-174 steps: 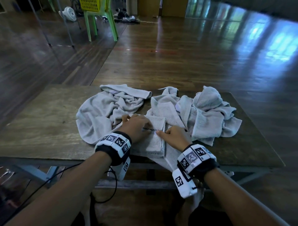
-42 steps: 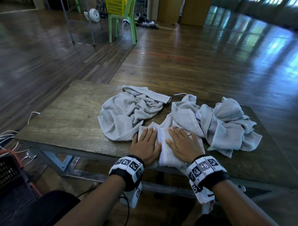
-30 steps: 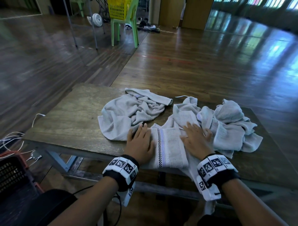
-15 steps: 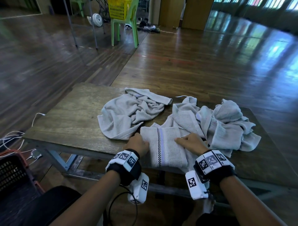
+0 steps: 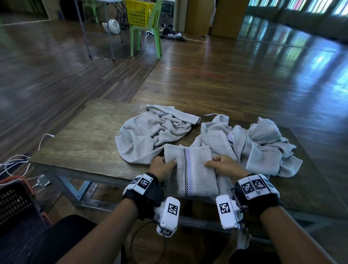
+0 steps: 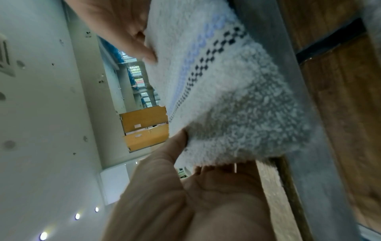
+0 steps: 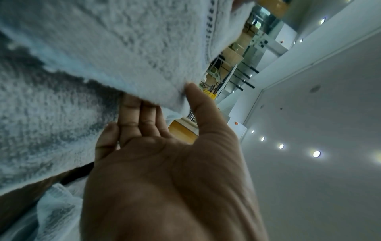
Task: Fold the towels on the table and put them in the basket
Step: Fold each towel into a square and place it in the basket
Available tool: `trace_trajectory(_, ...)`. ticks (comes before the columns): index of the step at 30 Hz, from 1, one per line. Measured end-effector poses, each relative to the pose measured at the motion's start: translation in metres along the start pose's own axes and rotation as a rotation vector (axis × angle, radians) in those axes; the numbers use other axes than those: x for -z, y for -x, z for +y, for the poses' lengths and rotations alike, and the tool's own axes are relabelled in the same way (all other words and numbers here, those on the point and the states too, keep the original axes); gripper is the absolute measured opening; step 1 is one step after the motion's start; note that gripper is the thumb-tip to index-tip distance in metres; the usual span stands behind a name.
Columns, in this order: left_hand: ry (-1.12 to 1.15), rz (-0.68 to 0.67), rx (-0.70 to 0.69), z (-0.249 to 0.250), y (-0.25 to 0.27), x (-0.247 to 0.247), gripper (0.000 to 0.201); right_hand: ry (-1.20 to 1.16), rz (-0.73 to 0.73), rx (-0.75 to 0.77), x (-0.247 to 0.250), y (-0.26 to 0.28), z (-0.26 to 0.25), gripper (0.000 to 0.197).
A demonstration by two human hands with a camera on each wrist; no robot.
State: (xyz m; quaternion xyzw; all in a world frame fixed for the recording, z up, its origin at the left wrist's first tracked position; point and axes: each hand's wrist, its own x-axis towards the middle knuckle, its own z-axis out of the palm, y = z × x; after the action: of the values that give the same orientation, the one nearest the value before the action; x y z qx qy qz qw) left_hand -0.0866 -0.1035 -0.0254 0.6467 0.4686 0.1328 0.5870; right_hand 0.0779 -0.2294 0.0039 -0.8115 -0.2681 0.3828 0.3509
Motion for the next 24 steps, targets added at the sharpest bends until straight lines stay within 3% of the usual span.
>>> trace_trajectory(7, 0.182, -0.054, 0.058, -0.002, 0.030, 0.016, 0.014, -0.335, -0.034, -0.102, -0.002, 0.037, -0.001, 0.004)
trace_trajectory(11, 0.249, -0.083, 0.009, -0.003, 0.060, 0.032, 0.011, -0.450, -0.017, -0.066, -0.003, 0.066, -0.009, 0.008)
trace_trajectory(18, 0.272, -0.043, -0.176, 0.017, 0.118, 0.069, 0.028, -0.349, 0.004, 0.116, -0.010, 0.126, -0.048, 0.020)
trace_trajectory(21, 0.316, -0.008, -0.237, 0.032, 0.141, 0.088, 0.031, -0.295, 0.011, 0.189, -0.014, 0.149, -0.068, 0.016)
trace_trajectory(24, 0.360, 0.016, -0.268, 0.045, 0.159, 0.108, 0.018, -0.286, -0.009, 0.236, -0.018, 0.170, -0.087, 0.016)
